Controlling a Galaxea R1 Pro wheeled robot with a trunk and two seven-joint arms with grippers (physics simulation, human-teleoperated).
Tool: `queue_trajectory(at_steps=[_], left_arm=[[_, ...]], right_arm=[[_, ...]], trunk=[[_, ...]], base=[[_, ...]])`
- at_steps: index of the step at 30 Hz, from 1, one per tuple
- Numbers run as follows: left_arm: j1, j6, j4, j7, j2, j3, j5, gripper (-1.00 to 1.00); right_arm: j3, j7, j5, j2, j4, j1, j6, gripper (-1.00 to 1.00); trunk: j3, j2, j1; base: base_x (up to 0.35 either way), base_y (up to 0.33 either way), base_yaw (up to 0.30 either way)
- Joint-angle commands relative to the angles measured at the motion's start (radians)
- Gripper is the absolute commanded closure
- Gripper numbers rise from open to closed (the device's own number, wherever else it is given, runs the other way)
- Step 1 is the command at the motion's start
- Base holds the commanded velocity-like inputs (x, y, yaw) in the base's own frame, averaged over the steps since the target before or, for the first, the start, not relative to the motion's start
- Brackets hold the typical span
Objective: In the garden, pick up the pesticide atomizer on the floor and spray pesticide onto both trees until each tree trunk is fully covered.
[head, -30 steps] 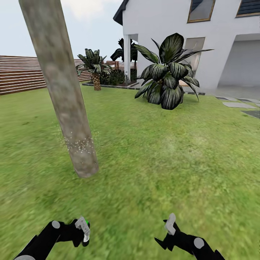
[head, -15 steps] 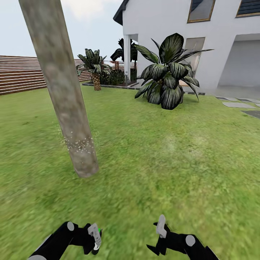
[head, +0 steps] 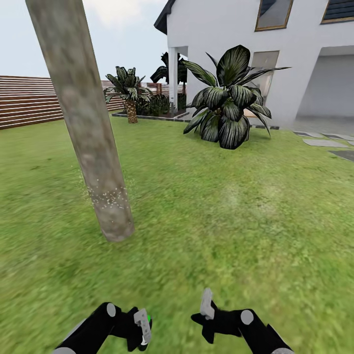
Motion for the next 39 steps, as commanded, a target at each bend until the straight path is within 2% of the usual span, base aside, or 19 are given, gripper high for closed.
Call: queue_trajectory(at_steps=[1, 3, 6, 8, 13, 20, 25, 30, 39], left_arm=[[0.000, 0.006, -0.002, -0.003, -0.001, -0.008, -0.001, 1.00], [0.000, 0.005, -0.002, -0.004, -0.003, -0.016, 0.000, 1.00], [0.000, 0.007, -0.003, -0.003, -0.003, -0.060, -0.001, 1.00], [0.000, 0.007, -0.004, -0.003, -0.003, -0.071, -0.001, 1.00], [0.000, 0.000, -0.013, -0.007, -0.005, -0.076, 0.004, 1.00], [0.000, -0.003, -0.015, -0.009, -0.039, -0.096, 0.005, 1.00], [0.000, -0.007, -0.011, -0.011, -0.055, -0.098, 0.006, 1.00], [0.000, -0.008, -0.004, -0.011, -0.084, -0.100, 0.005, 1.00], [0.000, -0.007, -0.004, -0.004, -0.106, -0.099, 0.005, 1.00]], right_arm=[[-0.007, 0.020, 0.008, 0.004, -0.001, -0.001, -0.004, 1.00], [-0.006, 0.043, 0.008, 0.016, -0.004, -0.001, -0.004, 1.00], [-0.006, 0.071, 0.008, 0.024, -0.012, -0.001, -0.005, 1.00], [-0.006, 0.079, 0.008, 0.025, -0.014, -0.001, -0.005, 1.00], [-0.006, 0.082, 0.008, 0.038, -0.016, -0.003, -0.005, 1.00], [-0.006, 0.082, 0.009, 0.042, -0.016, -0.003, -0.005, 1.00], [-0.006, 0.082, 0.009, 0.042, -0.016, -0.003, -0.005, 1.00], [-0.006, 0.082, 0.009, 0.042, -0.016, -0.003, -0.005, 1.00], [-0.006, 0.082, 0.009, 0.042, -0.016, -0.003, -0.005, 1.00]], trunk=[[-0.001, 0.000, 0.000], [-0.001, 0.000, 0.000], [-0.001, 0.000, 0.000], [-0.001, 0.000, 0.000], [-0.001, 0.000, 0.000], [-0.001, 0.000, 0.000], [-0.001, 0.000, 0.000], [-0.001, 0.000, 0.000], [-0.001, 0.000, 0.000]], base=[[0.000, 0.000, 0.000], [0.000, 0.000, 0.000], [0.000, 0.000, 0.000], [0.000, 0.000, 0.000], [0.000, 0.000, 0.000], [0.000, 0.000, 0.000], [0.000, 0.000, 0.000], [0.000, 0.000, 0.000], [0.000, 0.000, 0.000]])
